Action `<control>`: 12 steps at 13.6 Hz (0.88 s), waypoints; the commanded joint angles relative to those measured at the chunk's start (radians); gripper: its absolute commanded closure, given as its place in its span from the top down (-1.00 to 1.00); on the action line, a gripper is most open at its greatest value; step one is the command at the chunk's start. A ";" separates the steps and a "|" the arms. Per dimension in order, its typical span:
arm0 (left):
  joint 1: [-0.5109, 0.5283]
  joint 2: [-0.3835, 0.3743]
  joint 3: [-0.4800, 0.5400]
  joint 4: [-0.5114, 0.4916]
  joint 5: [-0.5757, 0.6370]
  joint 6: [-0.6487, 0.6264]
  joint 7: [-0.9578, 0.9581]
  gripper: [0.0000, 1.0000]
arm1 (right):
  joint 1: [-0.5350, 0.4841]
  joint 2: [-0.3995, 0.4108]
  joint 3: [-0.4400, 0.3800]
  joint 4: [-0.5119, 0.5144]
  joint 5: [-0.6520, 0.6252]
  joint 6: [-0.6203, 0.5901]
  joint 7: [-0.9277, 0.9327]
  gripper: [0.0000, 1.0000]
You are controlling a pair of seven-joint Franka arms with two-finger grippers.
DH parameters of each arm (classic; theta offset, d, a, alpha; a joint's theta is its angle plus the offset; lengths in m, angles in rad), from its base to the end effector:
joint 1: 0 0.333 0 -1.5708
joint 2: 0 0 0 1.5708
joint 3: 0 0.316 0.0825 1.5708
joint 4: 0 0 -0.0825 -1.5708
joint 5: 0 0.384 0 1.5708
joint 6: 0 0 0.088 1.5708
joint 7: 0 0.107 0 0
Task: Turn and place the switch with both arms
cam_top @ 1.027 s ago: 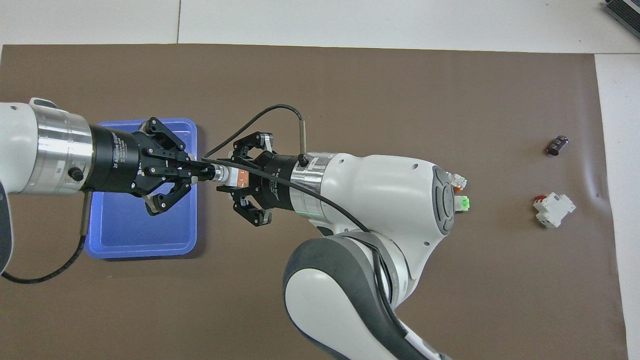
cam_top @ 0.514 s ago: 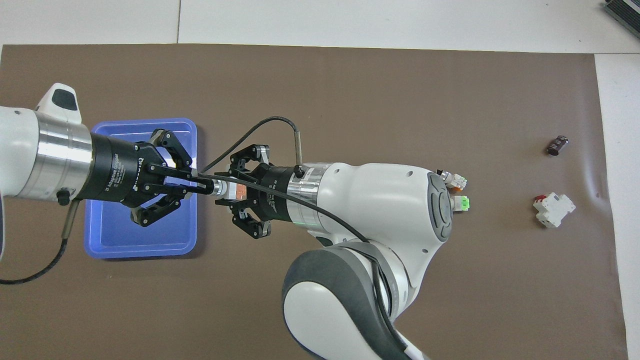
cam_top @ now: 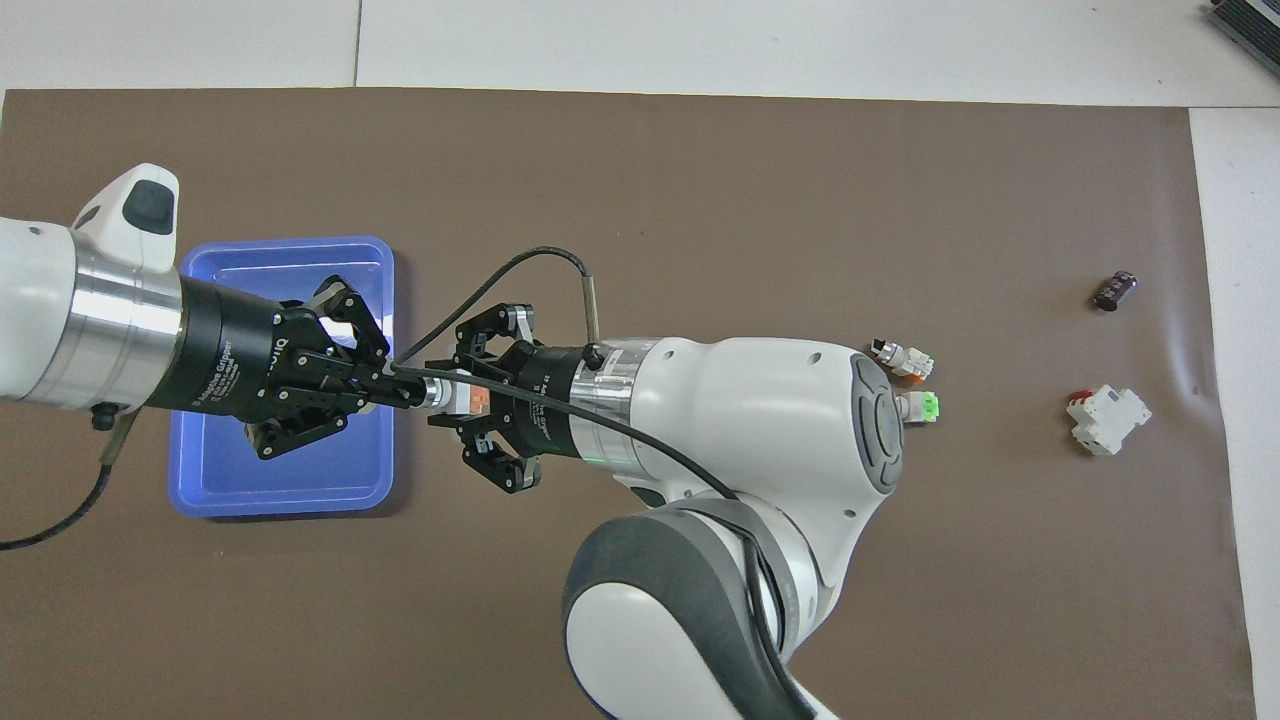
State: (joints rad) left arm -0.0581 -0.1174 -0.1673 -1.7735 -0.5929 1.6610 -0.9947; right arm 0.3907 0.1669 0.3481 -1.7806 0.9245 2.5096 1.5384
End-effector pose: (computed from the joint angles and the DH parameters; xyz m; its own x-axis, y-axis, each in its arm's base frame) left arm 0.4983 -0.1758 0.6142 0.6535 0.6017 -0.4592 0.7499 -0.5969 0.2851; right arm 0.4938 0.4227 0.5256 0.1937 -0.6066 -0.7711 -0.9730 -0.0185 -0.2299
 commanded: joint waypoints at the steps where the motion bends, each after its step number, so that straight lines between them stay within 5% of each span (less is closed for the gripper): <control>1: -0.011 -0.074 -0.008 -0.052 -0.054 -0.181 0.092 -1.00 | -0.016 0.042 -0.006 0.044 0.010 0.077 0.008 -1.00; 12: 0.003 -0.084 -0.006 -0.067 -0.053 -0.195 0.174 -1.00 | -0.019 0.039 -0.008 0.044 0.010 0.077 0.008 -1.00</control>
State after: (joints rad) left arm -0.0578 -0.1281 -0.1669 -1.7721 -0.6179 1.6061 -0.8295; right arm 0.3942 0.1665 0.3542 -1.7839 0.9245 2.5087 1.5389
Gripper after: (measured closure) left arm 0.899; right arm 0.573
